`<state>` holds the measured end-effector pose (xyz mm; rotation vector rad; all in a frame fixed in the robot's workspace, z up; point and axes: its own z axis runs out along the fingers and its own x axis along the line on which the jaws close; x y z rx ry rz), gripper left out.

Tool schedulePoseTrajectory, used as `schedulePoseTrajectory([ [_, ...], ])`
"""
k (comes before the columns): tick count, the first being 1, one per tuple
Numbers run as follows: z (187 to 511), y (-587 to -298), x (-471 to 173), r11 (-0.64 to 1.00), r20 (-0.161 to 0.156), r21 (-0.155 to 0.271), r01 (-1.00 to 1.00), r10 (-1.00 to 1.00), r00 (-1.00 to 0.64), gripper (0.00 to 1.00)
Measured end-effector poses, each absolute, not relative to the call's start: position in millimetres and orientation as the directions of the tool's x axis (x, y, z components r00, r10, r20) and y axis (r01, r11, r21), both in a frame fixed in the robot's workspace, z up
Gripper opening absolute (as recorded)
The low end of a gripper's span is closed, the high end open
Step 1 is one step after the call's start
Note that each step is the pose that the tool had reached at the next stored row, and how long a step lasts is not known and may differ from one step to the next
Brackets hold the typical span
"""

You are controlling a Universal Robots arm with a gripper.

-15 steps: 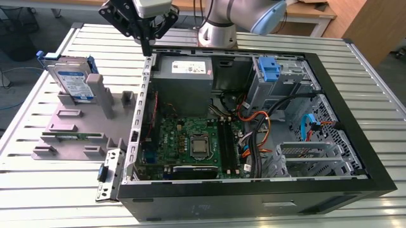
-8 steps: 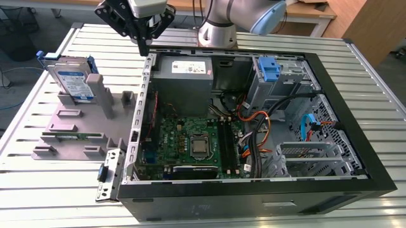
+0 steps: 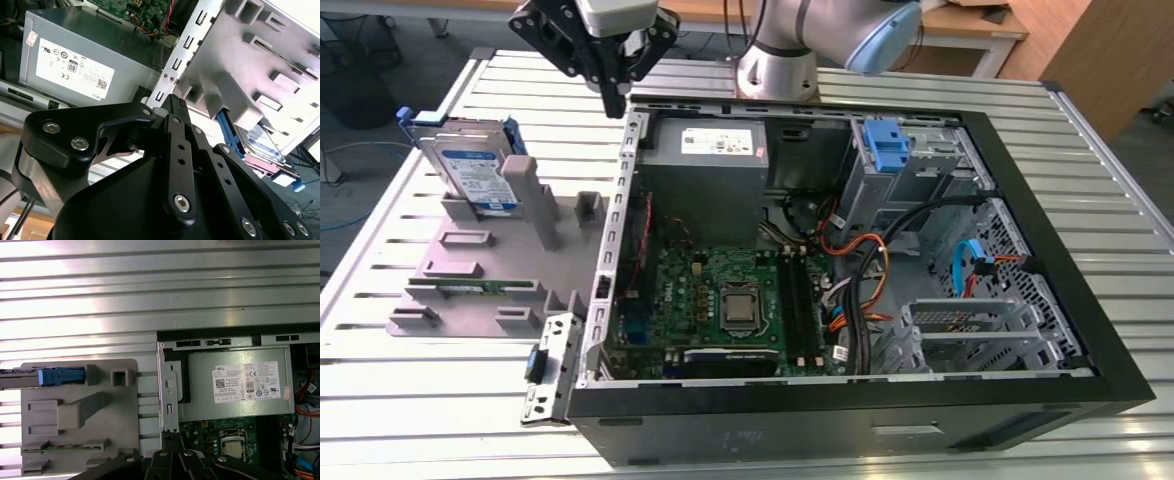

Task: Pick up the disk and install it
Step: 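Reach for the disk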

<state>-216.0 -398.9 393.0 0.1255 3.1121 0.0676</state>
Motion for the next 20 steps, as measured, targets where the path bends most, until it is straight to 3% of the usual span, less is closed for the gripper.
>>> schedulePoseTrajectory([
  [20,393,-399,-230,0.996,-0.024,0.044,0.081,0.082,-0.996,0.11],
])
